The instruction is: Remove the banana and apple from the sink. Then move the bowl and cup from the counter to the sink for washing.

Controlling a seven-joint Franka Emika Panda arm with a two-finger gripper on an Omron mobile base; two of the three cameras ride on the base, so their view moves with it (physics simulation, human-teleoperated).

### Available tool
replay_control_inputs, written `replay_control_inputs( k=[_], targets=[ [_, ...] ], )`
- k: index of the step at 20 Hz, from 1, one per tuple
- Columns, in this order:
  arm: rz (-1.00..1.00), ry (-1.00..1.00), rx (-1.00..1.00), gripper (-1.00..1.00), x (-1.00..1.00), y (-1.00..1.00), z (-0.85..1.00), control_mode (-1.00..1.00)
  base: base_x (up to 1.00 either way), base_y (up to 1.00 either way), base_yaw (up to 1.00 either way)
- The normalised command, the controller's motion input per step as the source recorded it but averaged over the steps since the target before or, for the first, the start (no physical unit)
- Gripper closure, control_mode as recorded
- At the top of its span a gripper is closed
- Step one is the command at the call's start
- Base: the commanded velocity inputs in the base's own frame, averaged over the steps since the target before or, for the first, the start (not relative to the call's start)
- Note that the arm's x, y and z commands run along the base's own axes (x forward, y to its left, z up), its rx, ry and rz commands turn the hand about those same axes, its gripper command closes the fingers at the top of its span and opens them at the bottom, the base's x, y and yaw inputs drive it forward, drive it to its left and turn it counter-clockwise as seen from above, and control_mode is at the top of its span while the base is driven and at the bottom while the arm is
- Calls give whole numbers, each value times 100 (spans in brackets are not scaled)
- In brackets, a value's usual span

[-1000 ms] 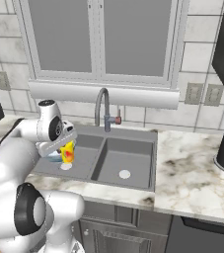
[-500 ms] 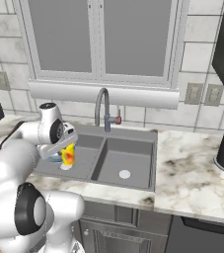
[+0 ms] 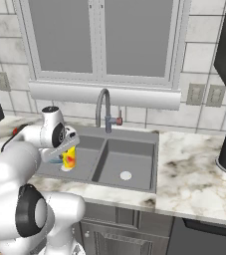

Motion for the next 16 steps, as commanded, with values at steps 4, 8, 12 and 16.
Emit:
replay_control_inputs(
  k=[4, 8, 12, 16],
  targets=[
    [0, 0, 0, 100, 1, -2, -10, -100, 0, 0, 0],
    [0, 0, 0, 100, 1, -3, -9, -100, 0, 0, 0],
    [0, 0, 0, 100, 5, -4, -9, -100, 0, 0, 0],
    [0, 0, 0, 100, 9, -3, -9, -100, 0, 0, 0]
  ],
)
